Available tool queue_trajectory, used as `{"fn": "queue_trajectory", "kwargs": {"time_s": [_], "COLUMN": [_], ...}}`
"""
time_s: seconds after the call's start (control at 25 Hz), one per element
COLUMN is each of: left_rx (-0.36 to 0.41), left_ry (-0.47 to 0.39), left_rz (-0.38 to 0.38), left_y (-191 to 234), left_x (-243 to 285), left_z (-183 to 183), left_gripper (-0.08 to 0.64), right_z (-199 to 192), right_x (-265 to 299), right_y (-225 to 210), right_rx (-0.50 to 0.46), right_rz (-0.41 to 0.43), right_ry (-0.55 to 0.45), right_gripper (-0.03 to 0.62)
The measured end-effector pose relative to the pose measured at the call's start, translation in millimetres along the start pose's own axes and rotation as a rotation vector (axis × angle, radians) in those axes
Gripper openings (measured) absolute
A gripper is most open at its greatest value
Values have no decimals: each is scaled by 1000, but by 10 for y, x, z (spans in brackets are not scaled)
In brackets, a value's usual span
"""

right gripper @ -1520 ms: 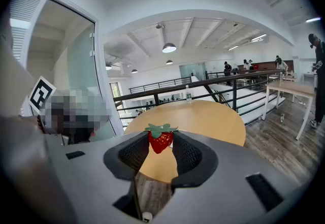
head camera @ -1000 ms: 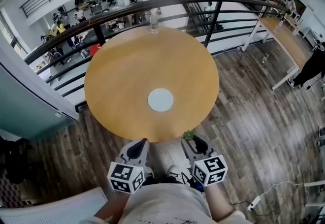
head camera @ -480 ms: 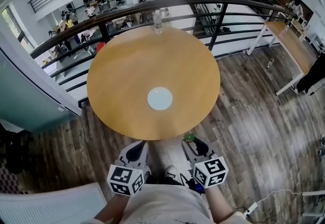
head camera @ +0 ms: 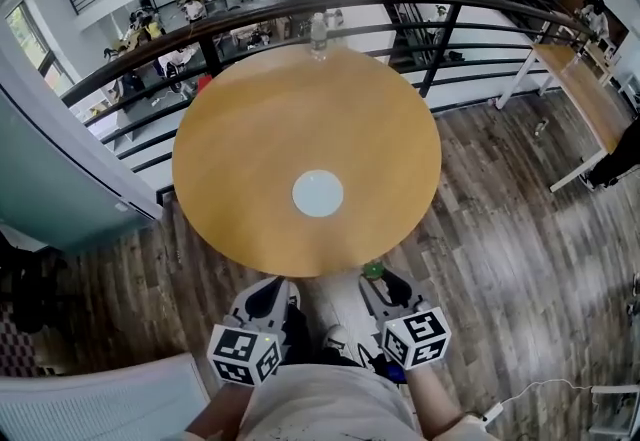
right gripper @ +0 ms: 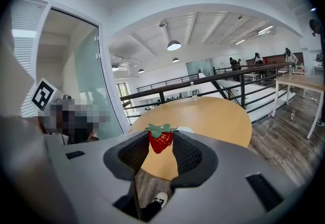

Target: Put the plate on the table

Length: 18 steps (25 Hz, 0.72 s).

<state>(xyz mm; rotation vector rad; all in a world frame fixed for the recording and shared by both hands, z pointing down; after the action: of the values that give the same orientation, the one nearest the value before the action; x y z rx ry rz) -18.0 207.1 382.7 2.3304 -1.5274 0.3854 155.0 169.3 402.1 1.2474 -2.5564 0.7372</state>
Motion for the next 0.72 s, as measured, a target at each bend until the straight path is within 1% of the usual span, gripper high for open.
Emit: {"fn": "queue_trajectory", "kwargs": {"time_s": [0.24, 0.44, 0.72], "left_rx": [9, 24, 76], "left_ry": [0, 3, -4], "left_rz": [-43, -86, -148], "left_y": [287, 648, 1193], "left_x": [319, 652, 1084], "left_z": [179, 364, 670], "left_gripper": [24, 23, 23], "right_z": [199, 429, 853], "right_x": [306, 682, 1222], "right_y": [-63, -135, -102], "right_rx": [4, 20, 19], "right_rz": [-39, -80, -132], "right_ry": [-8, -26, -72], "right_gripper": [155, 155, 155]}}
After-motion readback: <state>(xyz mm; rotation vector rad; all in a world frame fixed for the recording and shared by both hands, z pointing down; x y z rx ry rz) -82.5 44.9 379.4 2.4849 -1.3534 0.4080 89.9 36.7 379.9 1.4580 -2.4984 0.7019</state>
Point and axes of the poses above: the fingertips, and each gripper's own axes: x forward along the fingers, y to its left, z out of its top, the point moved 2 cm from there along -x, backward along the fingers, and after that the axes turned 9 degrees about x, right-handed, at the moved point
